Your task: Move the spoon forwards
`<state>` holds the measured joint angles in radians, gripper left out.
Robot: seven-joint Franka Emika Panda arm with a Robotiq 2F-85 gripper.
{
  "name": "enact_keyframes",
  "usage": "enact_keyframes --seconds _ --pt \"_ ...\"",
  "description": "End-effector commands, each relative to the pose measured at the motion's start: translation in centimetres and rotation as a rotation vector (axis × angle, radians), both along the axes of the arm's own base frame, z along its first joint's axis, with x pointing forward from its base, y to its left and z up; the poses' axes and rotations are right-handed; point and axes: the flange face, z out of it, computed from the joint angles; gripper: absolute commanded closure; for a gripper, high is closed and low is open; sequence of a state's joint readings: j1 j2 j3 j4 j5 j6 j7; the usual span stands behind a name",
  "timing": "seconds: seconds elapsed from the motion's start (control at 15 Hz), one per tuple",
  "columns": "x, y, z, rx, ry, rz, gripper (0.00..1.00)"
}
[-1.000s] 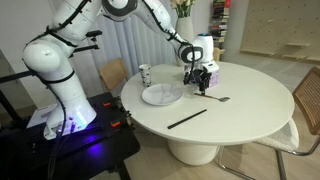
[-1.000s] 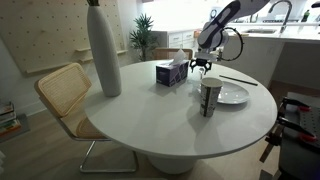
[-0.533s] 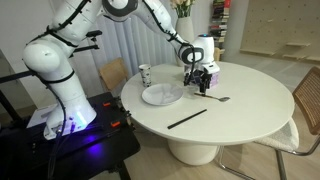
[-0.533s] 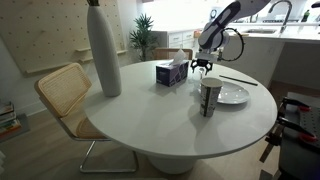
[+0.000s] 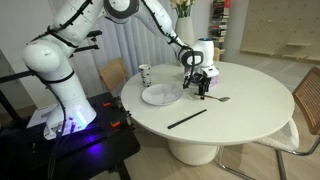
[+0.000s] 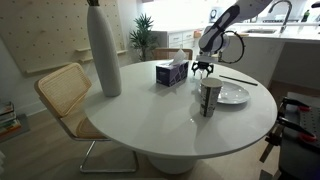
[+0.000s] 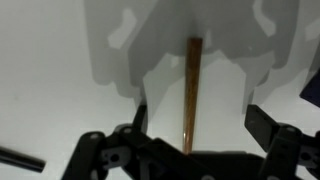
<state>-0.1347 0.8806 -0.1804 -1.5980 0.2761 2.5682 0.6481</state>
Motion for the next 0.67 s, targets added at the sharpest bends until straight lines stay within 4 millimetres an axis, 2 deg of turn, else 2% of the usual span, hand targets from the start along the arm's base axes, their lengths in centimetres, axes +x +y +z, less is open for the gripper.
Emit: enact_keyframes --seconds 0.0,0.07,0.6 --pt "-0.06 0.32 -0.19 0.000 0.001 0.020 0.12" --pt "-0.06 0.30 -0.18 -0.001 0.000 0.020 0.26" --pt "0.24 0.19 0.51 -0.005 -0.015 0.017 0.87"
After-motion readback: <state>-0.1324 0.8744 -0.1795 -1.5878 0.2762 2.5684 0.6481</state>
